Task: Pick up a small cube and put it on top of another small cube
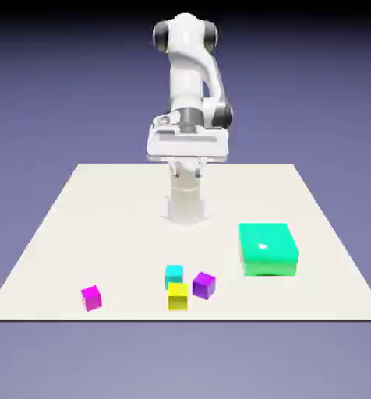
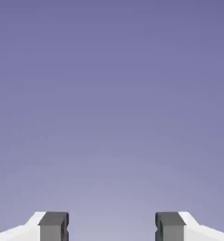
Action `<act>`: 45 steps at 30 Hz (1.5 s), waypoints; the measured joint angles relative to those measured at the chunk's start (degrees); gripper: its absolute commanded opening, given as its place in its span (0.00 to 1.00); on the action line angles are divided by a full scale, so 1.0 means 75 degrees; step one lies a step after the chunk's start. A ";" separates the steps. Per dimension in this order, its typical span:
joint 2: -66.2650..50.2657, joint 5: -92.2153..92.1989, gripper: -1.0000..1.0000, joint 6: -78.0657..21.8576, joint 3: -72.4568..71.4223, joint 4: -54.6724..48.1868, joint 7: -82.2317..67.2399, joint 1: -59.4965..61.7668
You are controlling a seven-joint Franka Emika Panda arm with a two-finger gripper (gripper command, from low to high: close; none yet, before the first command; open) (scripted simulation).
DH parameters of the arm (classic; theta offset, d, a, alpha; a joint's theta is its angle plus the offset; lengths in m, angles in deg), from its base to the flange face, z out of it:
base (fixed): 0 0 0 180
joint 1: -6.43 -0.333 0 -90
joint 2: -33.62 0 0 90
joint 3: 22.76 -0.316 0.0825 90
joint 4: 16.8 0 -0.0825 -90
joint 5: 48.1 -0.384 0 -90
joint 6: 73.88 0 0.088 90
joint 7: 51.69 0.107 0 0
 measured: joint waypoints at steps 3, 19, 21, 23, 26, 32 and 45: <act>-0.0831 0.0504 0.50 0.0263 -0.0019 0.0077 0.0351 0.0275; -0.4828 0.2932 0.50 0.1527 -0.0110 0.0445 0.2041 0.1599; -0.5380 0.2704 0.50 0.1895 0.0182 0.0257 0.1921 0.1226; -0.5934 0.2476 0.50 0.2264 0.0475 0.0069 0.1800 0.0852; -0.6764 0.2134 0.50 0.2817 0.0915 -0.0213 0.1618 0.0292; -0.6594 0.2211 0.00 0.2705 0.0824 -0.0155 0.1663 0.0407; -0.4230 0.2657 0.00 0.0400 -0.1498 -0.0005 0.3464 0.1625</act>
